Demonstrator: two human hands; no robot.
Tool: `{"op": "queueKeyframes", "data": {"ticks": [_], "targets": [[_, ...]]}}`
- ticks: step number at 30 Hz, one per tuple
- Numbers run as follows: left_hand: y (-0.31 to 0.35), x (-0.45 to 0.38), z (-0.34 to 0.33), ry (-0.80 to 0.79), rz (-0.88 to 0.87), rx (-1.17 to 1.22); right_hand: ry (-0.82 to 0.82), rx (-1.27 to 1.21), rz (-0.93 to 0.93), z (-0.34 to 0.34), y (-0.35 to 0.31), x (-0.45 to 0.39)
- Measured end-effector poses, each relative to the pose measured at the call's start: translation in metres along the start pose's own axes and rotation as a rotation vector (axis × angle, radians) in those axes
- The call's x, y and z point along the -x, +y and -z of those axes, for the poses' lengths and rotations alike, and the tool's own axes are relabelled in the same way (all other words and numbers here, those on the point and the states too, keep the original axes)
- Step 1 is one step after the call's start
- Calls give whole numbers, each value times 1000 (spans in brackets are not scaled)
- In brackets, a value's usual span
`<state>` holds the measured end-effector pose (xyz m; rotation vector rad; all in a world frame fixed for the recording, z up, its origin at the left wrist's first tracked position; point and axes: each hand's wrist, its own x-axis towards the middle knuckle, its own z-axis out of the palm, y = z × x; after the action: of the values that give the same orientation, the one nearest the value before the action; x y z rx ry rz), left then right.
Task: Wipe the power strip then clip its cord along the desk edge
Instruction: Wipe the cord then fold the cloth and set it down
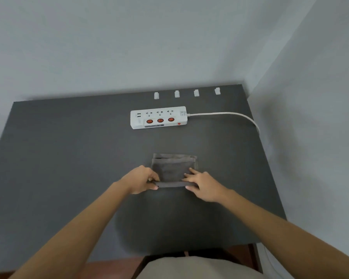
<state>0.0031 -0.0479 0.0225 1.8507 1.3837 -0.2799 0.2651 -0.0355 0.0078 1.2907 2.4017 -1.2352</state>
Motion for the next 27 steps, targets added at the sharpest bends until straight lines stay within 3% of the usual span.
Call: {"op": "queueKeyframes", "data": {"ticks": [3, 6, 7, 11, 23, 27], "targets": [[6, 19, -20, -4, -16, 40, -11, 33, 22, -13, -5, 21], [6, 23, -44, 299, -75, -15, 248, 133, 54, -24, -6, 21], [5, 21, -53, 341, -97, -78, 268, 207, 48, -29, -5, 19], [-3, 11, -86, 150, -69, -292, 67, 379, -51, -51, -1, 15], [20, 19, -127, 204, -132, -419, 136, 420, -59, -81, 20, 63], [28, 22, -110, 272, -179, -176, 221, 390, 10, -69, 21, 64]]}}
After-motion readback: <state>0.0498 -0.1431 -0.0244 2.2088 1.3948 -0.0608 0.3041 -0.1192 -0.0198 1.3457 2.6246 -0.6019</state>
